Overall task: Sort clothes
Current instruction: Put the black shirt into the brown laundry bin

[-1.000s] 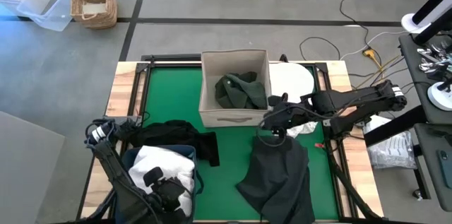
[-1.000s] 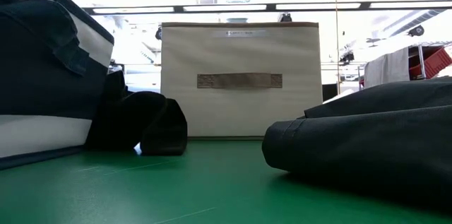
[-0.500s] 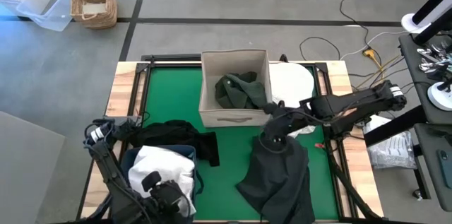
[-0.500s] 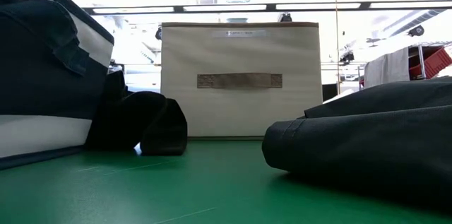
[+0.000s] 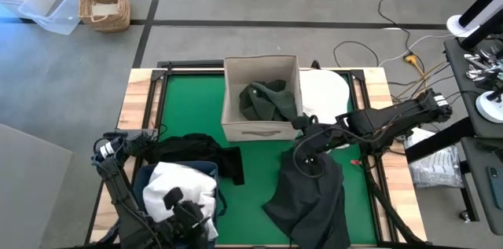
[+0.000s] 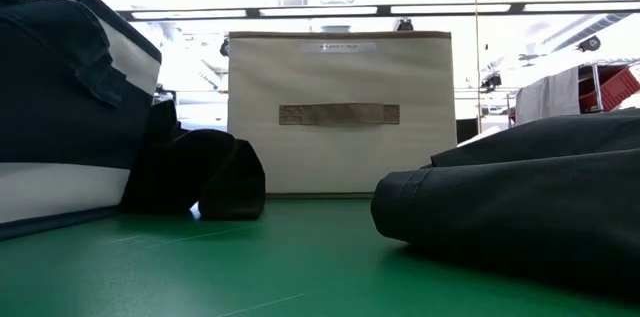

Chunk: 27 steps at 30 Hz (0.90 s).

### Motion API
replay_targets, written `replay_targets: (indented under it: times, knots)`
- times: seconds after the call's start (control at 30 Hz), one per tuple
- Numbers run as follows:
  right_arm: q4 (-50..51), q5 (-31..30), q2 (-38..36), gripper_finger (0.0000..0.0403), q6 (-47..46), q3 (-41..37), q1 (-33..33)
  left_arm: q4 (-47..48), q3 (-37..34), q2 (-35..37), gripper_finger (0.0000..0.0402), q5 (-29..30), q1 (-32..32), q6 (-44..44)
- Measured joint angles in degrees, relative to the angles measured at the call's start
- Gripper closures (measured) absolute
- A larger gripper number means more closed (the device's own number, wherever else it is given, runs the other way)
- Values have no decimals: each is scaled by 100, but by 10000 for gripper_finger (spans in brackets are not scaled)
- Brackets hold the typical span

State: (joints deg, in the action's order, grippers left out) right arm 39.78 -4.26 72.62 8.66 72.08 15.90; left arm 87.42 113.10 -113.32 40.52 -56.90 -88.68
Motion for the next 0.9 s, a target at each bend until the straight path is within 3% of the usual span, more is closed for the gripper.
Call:
replay_targets:
  times: [0.27, 0.37, 0.5, 0.9]
  knots:
    - [-733, -418, 91, 390, 306, -34, 424, 26, 57, 0, 249, 1530, 33, 1067]
    - [-883, -681, 291, 390, 404, -58, 582, 59, 43, 0, 249, 1848, 55, 1465]
    - [-1075, -982, 678, 390, 414, -60, 660, 117, 24, 0, 249, 2002, 55, 1748]
    - [-2157, -996, 1981, 390, 128, 73, 663, 261, -42, 0, 249, 2127, 54, 2523]
